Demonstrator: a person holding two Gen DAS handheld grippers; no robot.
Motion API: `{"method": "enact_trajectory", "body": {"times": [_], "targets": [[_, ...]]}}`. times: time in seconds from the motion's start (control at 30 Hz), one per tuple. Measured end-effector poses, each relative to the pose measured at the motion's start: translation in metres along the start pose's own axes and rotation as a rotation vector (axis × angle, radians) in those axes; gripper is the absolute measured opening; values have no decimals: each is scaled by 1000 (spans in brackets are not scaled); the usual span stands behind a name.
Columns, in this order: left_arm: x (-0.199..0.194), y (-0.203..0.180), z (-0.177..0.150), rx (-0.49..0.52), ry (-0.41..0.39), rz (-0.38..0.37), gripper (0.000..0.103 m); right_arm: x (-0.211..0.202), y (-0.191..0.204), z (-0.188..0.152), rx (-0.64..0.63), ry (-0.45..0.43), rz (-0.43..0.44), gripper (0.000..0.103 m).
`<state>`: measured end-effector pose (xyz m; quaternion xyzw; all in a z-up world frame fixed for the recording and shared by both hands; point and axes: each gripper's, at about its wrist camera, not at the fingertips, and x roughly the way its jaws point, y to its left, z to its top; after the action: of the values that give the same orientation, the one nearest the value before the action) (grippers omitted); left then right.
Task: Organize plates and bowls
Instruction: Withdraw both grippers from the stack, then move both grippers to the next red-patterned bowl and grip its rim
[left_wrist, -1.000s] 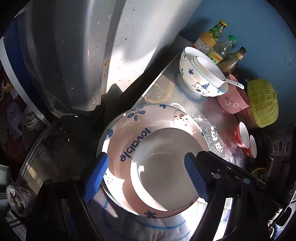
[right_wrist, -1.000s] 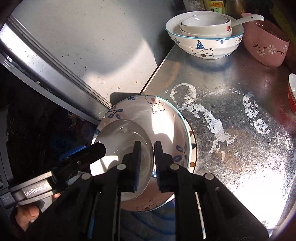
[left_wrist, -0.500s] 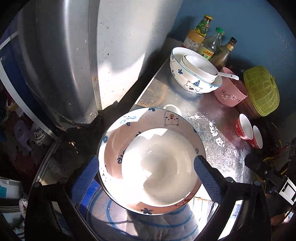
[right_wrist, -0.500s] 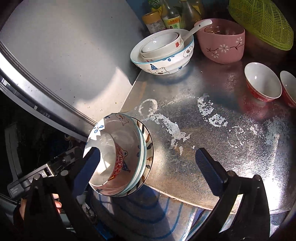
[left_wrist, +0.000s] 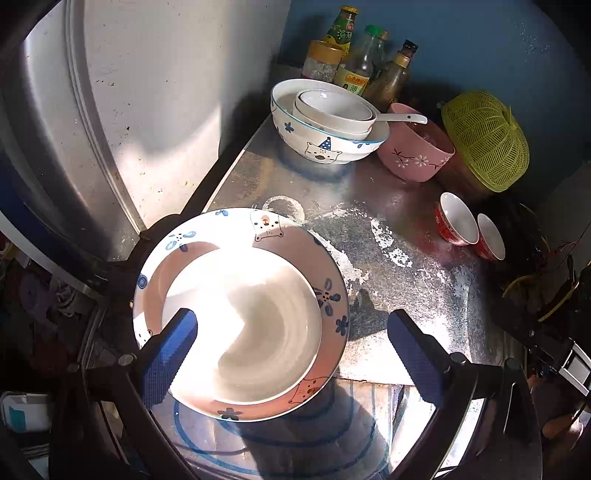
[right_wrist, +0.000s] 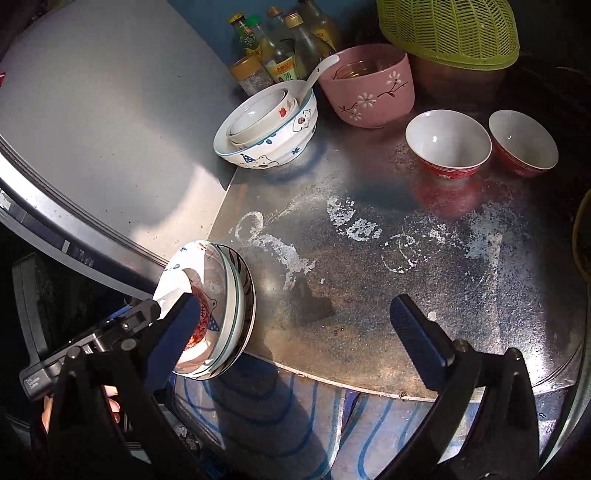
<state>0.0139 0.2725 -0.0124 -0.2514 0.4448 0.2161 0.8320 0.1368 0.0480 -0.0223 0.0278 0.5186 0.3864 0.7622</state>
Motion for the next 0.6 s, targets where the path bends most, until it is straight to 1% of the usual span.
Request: {"method": "enact_trajectory", "body": {"times": [0.3, 0.43, 0.6], "targets": [[14, -46, 13, 75, 20, -60, 103, -19, -32, 7, 62, -31, -37, 103], [28, -70, 23, 101, 42, -99, 103, -25, -48, 14, 104, -51, -52, 103], [50, -105, 39, 169, 73, -127, 103, -30, -75, 25, 172, -78, -67, 103]]}}
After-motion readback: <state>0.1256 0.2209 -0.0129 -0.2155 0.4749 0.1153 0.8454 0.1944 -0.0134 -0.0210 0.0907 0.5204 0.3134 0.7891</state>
